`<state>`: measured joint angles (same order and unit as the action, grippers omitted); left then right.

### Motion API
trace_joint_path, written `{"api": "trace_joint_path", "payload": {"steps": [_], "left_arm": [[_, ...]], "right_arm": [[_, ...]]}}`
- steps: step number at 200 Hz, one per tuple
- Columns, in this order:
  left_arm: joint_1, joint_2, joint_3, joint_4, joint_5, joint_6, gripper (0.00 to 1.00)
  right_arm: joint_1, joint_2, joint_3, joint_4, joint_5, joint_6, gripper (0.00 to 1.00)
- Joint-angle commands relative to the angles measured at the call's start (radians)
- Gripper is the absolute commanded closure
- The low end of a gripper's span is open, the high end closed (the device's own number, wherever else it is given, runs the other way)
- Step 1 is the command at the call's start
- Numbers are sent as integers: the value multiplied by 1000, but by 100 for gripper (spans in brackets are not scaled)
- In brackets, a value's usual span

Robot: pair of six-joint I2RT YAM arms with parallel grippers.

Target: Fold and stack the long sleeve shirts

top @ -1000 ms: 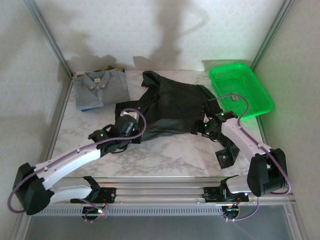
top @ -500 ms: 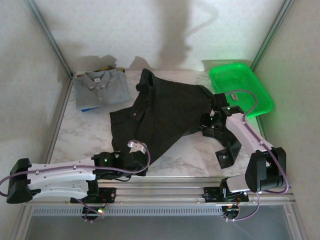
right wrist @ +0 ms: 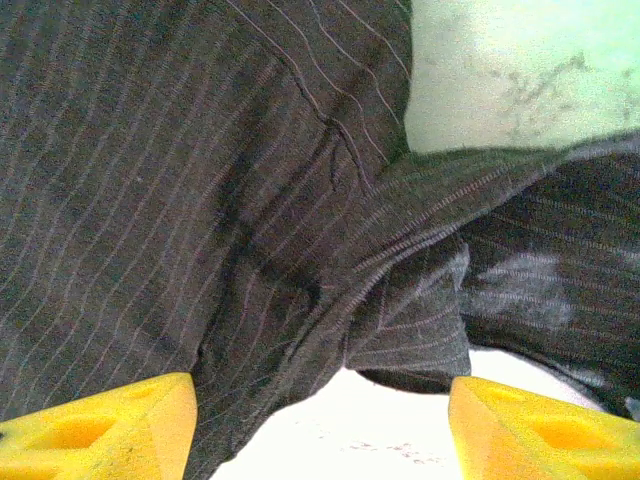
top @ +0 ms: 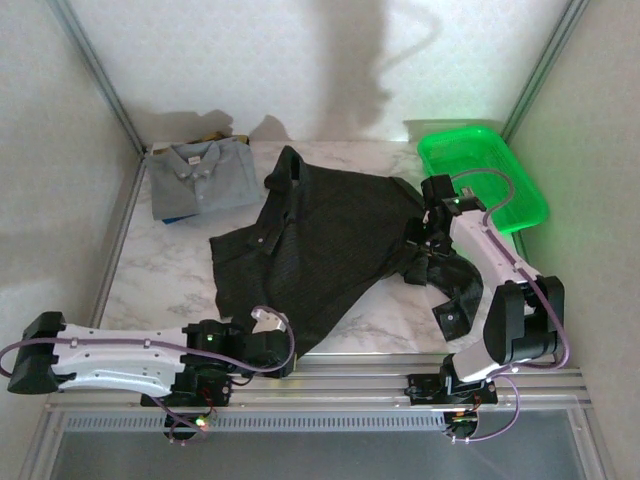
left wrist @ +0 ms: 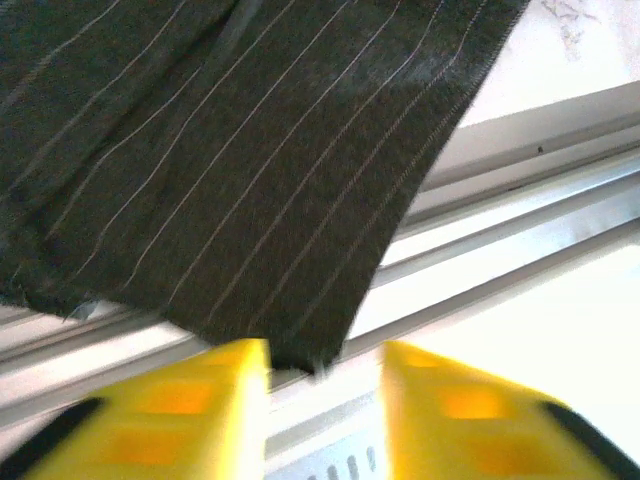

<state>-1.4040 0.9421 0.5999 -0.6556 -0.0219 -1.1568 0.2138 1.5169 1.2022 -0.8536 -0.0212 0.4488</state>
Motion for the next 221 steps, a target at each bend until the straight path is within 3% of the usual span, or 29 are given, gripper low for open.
{"api": "trace_joint_path", "payload": {"steps": [1,9,17,33,48,64,81,100,127,184,221], "left_arm": [[17,-87,45,-84,-50,-63,28],[59,-123,75,-99,-91,-86,11],[134,-152,102,-88,-102,-93,5],[318,-169,131,-62,-61,-81,4],[507,-122,128,-48,14,-52,5],[676,5,135,-15,80,41,5],[782,188,197,10,72,143,5],[870,350,246,87,88,208,4],[980,538,273,191,82,271,5],[1099,866,487,217,-21,477,6],[1144,995,585,281,-46,626,6]], "right_arm": [[-4,33,69,3,-44,-65,32],[-3,62,96,7,-88,-81,33],[1,102,133,1,-123,-95,33],[38,196,216,-42,-104,-126,34],[94,290,304,-104,13,-169,35],[139,370,353,-158,183,-194,37],[162,413,329,-158,282,-207,39],[163,399,261,-181,350,-175,46],[167,283,76,-155,308,-105,57],[193,100,-238,-122,171,99,60],[216,101,-294,-75,57,169,61]]}}
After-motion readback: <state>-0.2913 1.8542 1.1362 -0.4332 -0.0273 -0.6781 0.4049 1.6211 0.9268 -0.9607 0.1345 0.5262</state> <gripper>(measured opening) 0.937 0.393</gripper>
